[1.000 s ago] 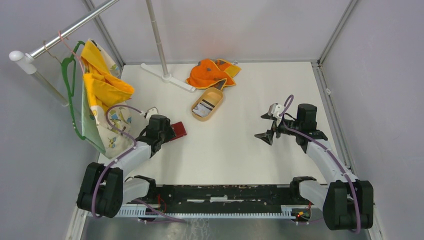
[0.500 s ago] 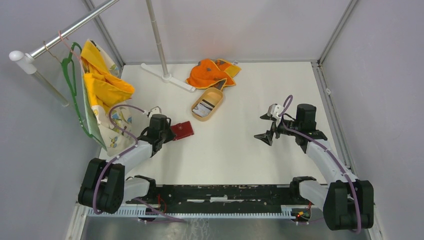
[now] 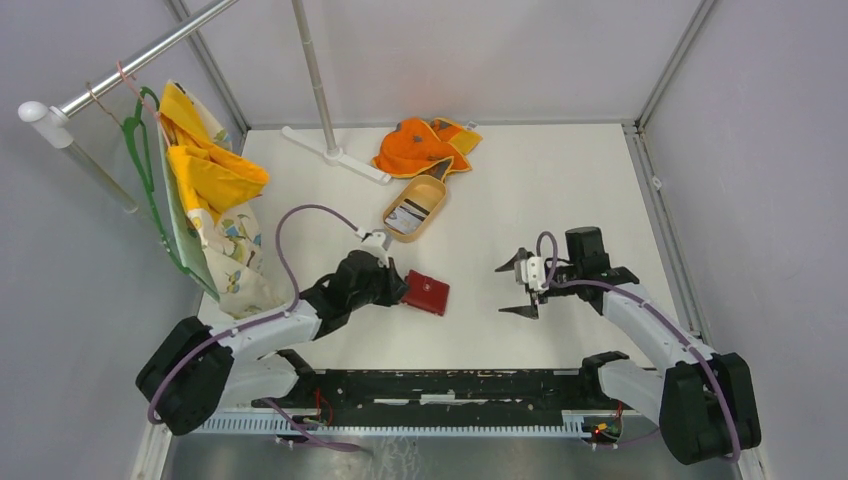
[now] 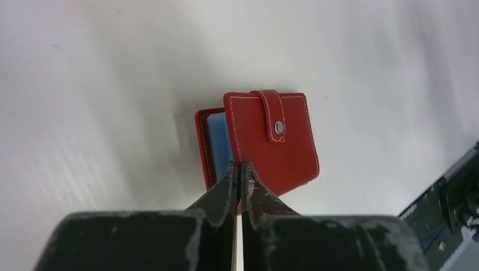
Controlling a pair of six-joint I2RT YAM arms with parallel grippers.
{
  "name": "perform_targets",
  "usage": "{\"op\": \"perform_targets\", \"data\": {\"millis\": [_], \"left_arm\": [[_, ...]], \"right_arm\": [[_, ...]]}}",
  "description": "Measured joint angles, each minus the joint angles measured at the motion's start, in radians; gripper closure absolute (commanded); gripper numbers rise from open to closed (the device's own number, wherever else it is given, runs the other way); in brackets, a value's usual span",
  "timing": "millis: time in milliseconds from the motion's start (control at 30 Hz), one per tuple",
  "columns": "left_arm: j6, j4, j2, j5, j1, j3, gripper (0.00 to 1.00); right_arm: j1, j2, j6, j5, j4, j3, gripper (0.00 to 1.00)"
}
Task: Put the credit cards into the card holder
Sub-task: Move the card holder to the center of the board, then open the card holder at the center of the board.
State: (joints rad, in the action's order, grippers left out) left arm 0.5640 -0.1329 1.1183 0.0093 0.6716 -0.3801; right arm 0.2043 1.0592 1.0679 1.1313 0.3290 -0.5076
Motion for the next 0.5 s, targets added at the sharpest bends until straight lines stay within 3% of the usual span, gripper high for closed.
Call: {"op": "perform_targets", "data": {"millis": [167,500], "left_arm": [[-0.005,-0.053,0.156,0.004,0.176,-0.050,0.98],[-0.020,-0.122,0.449,-0.018,0.339,-0.280,0.98]], "right_arm": [[0.066,0.002,0.176,-0.010,0.077,0.013,0.36],[0.277,0.045,0.283,-0.174,0.069,0.028,0.47]]}}
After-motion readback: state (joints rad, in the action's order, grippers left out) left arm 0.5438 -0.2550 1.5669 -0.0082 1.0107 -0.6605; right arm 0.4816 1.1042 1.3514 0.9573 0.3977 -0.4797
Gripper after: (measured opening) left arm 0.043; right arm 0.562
